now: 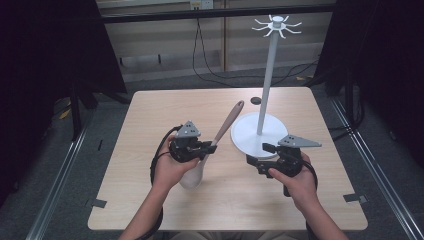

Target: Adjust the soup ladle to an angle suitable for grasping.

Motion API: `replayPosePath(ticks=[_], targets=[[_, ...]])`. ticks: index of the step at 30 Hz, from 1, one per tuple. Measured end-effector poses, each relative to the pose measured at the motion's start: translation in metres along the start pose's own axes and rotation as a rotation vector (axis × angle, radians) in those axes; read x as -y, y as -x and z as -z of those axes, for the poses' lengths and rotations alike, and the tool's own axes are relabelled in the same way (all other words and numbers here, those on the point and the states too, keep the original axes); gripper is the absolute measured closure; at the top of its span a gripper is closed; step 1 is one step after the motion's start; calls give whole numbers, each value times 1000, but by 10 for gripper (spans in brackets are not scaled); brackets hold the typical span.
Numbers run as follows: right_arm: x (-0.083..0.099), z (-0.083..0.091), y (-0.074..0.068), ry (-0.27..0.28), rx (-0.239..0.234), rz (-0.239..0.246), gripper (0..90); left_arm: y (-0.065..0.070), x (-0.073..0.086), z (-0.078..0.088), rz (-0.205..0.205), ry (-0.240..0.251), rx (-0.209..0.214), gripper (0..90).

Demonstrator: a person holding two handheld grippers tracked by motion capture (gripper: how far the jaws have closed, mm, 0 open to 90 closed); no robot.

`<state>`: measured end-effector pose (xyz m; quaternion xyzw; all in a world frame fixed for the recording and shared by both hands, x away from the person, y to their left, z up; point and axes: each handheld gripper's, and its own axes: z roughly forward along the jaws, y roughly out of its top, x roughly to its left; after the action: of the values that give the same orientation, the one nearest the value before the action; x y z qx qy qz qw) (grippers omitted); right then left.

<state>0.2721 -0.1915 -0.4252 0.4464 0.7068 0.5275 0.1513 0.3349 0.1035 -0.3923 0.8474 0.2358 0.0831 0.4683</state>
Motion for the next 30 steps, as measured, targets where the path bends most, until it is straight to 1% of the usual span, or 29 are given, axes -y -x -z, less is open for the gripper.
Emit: replayPosePath(ticks=[1,2,3,5,6,9,10,12,13,14,20,23,24,25,27,29,30], targets=[[-1,-1,-2,0,-7,-5,206,0,-1,0,-9,9,-2,789],[-1,-1,-2,0,-7,-5,206,0,-1,0,-9,9,-2,789],[-3,-3,-4,1,-10,3,214,2,-2,-1,-4,27,-6,789],[-4,-4,-5,1,-15,5,215,2,-3,-1,-3,30,-8,789],[-5,-5,-8,6,-18,4,222,2,-4,-2,5,52,-6,788],[-6,-7,-10,9,-26,8,227,2,-6,-3,11,64,1,788],[-6,-8,-10,8,-26,10,230,3,-6,-3,11,62,0,788],[-5,-10,-12,3,-27,11,234,3,-8,-4,8,76,-5,788],[-4,-11,-13,-1,-33,4,238,4,-9,-4,15,76,-7,788],[-3,-12,-13,-1,-33,9,243,5,-10,-5,14,87,-5,788],[-2,-18,-18,-12,-49,10,263,9,-16,-7,12,106,-13,788],[-2,-20,-19,-11,-56,15,273,10,-17,-7,12,111,-22,789],[-2,-21,-22,-13,-61,17,284,11,-18,-8,14,126,-24,788],[-2,-21,-22,-13,-61,17,284,11,-18,-8,14,126,-24,788],[-3,-24,-25,-10,-71,16,292,12,-20,-10,17,143,-19,788],[-4,-25,-26,-9,-72,14,301,13,-21,-10,13,139,-23,788],[-5,-28,-28,0,-78,17,310,15,-23,-10,16,150,-26,788]])
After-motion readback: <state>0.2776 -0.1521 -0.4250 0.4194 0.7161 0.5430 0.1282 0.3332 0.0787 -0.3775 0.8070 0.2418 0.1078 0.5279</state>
